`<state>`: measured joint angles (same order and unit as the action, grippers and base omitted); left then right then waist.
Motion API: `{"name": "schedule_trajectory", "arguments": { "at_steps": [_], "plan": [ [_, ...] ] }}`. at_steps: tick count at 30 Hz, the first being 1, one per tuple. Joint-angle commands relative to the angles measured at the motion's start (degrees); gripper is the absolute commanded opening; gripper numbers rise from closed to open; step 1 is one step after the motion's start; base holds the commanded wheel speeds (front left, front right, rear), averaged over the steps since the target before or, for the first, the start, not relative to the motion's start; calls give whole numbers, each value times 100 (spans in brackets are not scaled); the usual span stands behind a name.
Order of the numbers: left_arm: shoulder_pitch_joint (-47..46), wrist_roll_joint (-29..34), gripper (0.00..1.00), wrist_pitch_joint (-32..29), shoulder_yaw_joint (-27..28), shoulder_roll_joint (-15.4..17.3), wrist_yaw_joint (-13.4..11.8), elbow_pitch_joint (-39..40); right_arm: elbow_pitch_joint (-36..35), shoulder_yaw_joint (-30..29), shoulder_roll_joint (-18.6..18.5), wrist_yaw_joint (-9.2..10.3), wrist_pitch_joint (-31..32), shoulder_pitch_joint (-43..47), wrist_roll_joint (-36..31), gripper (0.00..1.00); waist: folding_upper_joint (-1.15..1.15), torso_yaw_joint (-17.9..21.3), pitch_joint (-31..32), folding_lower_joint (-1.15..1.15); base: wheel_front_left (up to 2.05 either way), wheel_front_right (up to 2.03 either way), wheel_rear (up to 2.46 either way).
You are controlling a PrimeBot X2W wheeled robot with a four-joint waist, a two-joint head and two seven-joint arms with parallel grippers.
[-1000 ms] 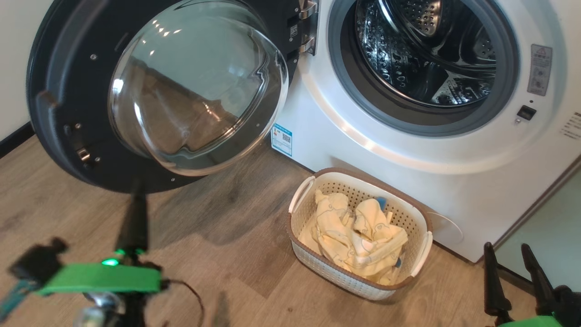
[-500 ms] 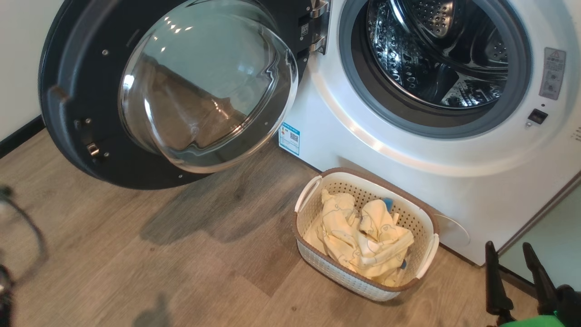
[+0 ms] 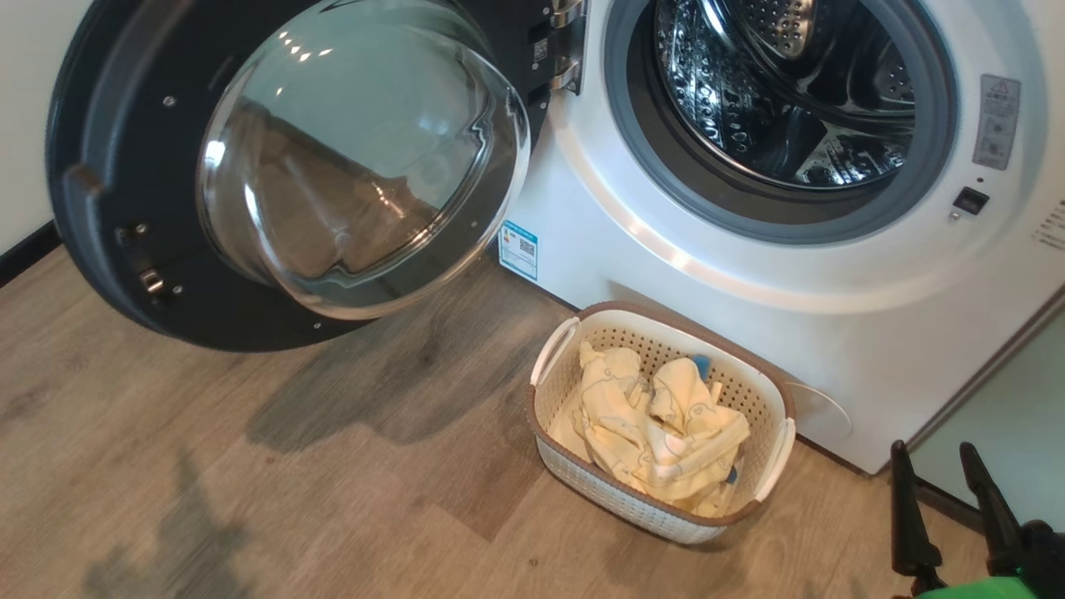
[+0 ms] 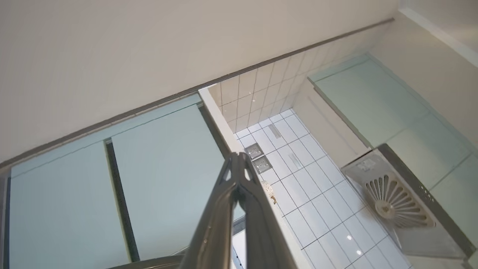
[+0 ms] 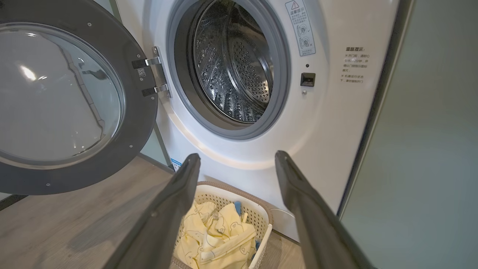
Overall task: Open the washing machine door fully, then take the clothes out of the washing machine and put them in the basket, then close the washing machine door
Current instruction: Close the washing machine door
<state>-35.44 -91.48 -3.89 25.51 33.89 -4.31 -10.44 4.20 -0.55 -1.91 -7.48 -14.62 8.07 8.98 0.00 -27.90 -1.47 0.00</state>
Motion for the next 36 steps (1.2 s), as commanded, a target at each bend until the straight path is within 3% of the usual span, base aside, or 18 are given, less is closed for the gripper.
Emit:
{"name": "schedule_trajectory", "arguments": {
  "at_steps": [1,8,13,22,36],
  "plan": [
    [-400,-90,0,-126,53,405,-32,-179,-191,106,-97,-1,-38,-109,-50,100,0,32,-26,0,0,0,0],
    [-1023,-226,0,-266,-30,579,-278,-1993,-178,201,-97,-1,-38,-145,-135,100,0,173,-129,0,0,0,0],
    [-1094,-191,0,-291,-22,700,-315,-2711,-191,207,-97,-1,-38,-180,-214,100,0,249,-233,0,0,0,0],
    [-994,-15,0,-834,-415,806,-201,-3177,-225,171,-97,-1,-38,-276,-342,100,0,308,-478,0,0,0,0],
    [-905,34,0,-1666,-871,686,-122,-3194,-234,143,-97,-1,-27,-386,-464,100,0,384,-731,0,0,0,0]
  ]
}}
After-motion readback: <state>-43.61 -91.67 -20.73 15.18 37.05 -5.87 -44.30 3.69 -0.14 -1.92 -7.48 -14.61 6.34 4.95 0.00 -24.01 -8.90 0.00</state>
